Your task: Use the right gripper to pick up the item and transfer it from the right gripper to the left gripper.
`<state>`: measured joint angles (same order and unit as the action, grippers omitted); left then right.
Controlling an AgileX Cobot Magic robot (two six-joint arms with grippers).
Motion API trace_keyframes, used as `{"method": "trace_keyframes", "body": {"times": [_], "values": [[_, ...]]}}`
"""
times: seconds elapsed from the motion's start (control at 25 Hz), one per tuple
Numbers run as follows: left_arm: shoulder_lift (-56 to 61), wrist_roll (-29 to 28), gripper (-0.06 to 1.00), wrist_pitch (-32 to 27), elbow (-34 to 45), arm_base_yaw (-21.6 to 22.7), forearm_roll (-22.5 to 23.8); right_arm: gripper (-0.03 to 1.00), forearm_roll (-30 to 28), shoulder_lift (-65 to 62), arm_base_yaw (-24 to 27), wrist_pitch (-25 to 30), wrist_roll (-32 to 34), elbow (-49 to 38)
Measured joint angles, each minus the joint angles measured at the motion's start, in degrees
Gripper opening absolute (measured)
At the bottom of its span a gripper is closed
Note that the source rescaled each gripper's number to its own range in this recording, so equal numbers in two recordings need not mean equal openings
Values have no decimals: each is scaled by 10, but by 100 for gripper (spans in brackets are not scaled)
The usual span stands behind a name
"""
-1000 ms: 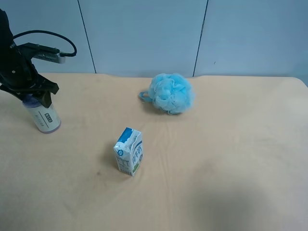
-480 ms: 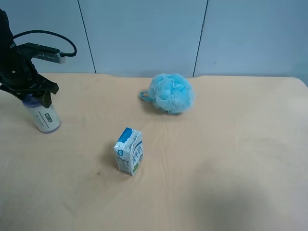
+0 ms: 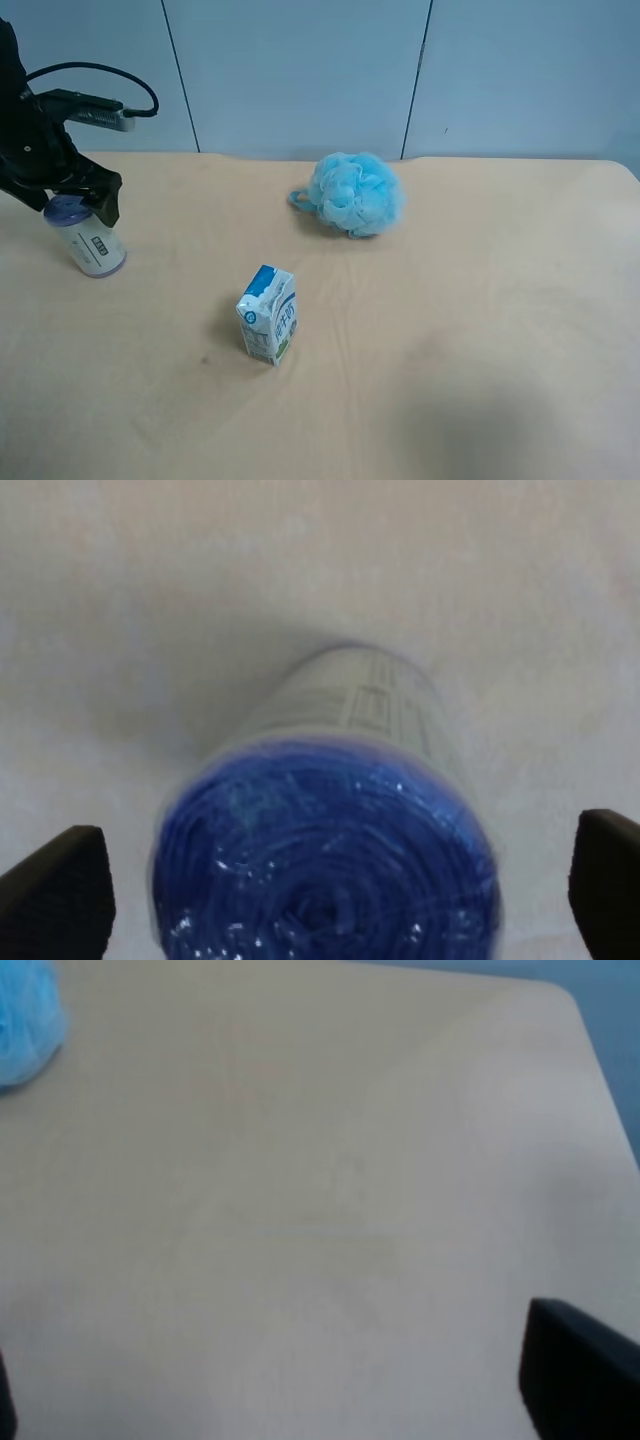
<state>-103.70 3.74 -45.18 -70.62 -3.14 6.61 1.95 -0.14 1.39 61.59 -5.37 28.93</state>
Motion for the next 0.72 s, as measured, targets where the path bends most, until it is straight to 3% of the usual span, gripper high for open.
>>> {"method": "trace_keyframes", "body": {"times": [0.32,0.72], "values": [[45,-1,78,-8,0,0,0,97,0,0,0,0,0,0],[131,-2,78,-79,0,0,13,97,0,0,0,0,0,0]]}}
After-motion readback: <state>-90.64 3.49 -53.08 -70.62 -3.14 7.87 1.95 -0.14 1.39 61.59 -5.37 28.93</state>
